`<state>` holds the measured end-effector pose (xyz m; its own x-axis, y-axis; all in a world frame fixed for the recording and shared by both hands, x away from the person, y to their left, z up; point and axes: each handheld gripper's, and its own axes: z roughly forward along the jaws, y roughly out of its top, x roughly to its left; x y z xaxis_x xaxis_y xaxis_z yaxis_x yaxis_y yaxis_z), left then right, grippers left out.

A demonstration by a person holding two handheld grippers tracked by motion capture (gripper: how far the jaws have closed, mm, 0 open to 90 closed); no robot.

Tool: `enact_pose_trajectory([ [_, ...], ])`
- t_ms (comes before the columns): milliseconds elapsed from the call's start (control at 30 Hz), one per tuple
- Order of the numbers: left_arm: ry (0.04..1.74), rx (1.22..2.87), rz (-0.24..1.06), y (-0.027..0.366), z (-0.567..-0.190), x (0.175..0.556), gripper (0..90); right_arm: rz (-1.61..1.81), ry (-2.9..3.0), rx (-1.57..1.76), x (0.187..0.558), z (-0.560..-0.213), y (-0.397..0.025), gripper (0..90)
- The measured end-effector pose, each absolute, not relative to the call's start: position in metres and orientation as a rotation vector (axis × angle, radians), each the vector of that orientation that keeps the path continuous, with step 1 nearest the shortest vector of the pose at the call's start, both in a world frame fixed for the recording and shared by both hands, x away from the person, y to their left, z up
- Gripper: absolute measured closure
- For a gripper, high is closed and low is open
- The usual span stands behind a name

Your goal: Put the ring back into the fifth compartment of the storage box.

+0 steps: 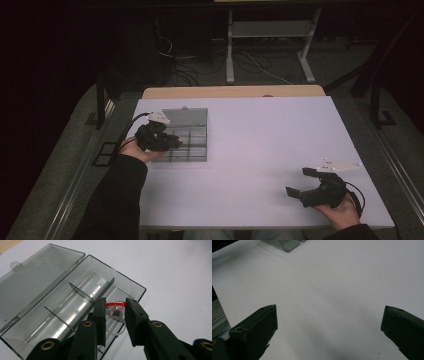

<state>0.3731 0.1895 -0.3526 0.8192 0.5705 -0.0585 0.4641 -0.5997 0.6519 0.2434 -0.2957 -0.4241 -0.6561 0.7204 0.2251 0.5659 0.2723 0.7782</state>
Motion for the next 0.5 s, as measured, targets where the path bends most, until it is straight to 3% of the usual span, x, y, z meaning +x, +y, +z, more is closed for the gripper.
enact_pose_trajectory([
  [500,0.814,2.297,0.244,0.183,-0.363,0.39,69.9,1.329,2.371,1.203,0.244,-0.424,-0.295,0.2],
])
